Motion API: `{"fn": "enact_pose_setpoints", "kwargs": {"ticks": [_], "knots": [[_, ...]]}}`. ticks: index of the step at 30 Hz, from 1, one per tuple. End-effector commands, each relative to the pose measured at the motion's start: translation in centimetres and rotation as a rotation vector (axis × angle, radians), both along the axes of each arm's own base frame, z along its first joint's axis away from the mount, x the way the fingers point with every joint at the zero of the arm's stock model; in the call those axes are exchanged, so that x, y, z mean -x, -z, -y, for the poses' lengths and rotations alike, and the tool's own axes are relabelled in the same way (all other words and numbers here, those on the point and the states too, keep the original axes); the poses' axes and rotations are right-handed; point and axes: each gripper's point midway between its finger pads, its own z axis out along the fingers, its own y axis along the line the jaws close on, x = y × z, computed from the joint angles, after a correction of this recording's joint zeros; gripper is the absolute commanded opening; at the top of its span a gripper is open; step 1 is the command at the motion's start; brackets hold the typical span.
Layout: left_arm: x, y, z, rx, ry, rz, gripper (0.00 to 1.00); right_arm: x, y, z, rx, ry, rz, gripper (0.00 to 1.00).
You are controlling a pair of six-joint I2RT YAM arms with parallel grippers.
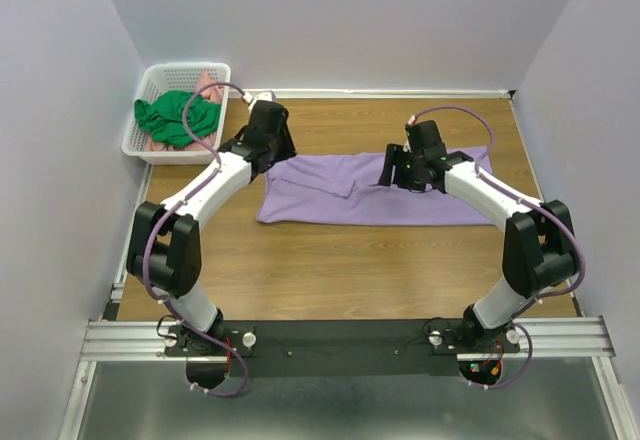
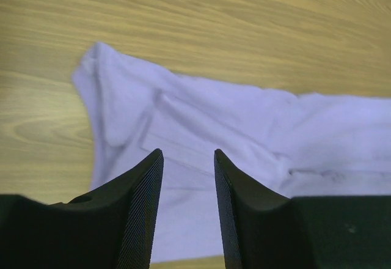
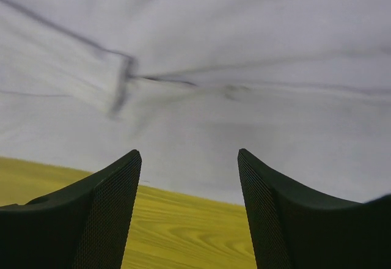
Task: Fold and stack the t-shirts
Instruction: Fold the tshirt
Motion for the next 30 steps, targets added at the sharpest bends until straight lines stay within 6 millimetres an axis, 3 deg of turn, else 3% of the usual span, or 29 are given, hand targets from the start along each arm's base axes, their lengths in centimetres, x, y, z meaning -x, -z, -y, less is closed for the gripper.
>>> {"fn": "enact_pose_setpoints", "kwargs": {"ticks": [1, 5, 10, 12, 17, 20, 24, 25, 26, 28, 29, 30], "knots": [[4.9, 4.4, 2.3, -0.049, 0.051, -0.143, 0.48, 4.7, 3.9, 8.1, 0.368, 0.158, -0.154, 0.73], [7.0, 8.4, 4.5, -0.023, 0.105, -0.236, 0.49, 5.2, 4.5, 9.9, 0.454, 0.192, -0.173, 0.73], [5.9, 11.2, 5.3, -0.046, 0.103, -0.276, 0.49, 5.3, 7.1, 9.6, 0.472, 0.158, -0.251, 0.73], [5.3, 11.3, 5.6, -0.05, 0.103, -0.28, 0.49, 5.5, 8.1, 9.4, 0.471, 0.144, -0.275, 0.73], [4.2, 13.6, 5.9, -0.086, 0.106, -0.322, 0.49, 7.7, 10.9, 8.0, 0.406, 0.078, -0.386, 0.73], [3.7, 15.5, 5.1, -0.135, 0.113, -0.382, 0.49, 10.6, 11.5, 7.0, 0.325, 0.042, -0.459, 0.73], [0.5, 15.3, 4.3, -0.149, 0.09, -0.361, 0.49, 15.4, 11.5, 5.1, 0.228, 0.001, -0.565, 0.73], [0.0, 16.3, 3.2, -0.178, 0.077, -0.383, 0.49, 17.0, 11.1, 3.9, 0.212, -0.047, -0.588, 0.73], [-1.9, 15.1, 3.4, -0.175, 0.071, -0.347, 0.49, 18.5, 11.3, 3.4, 0.21, -0.067, -0.615, 0.73], [-3.4, 14.8, 2.9, -0.204, 0.066, -0.337, 0.49, 20.6, 11.0, 1.3, 0.171, -0.101, -0.654, 0.73], [-5.4, 14.3, 2.7, -0.222, 0.059, -0.309, 0.49, 21.8, 10.7, -0.7, 0.166, -0.142, -0.661, 0.73], [-5.8, 14.3, 2.4, -0.237, 0.055, -0.32, 0.49, 23.3, 10.5, -2.6, 0.168, -0.212, -0.669, 0.73]]}}
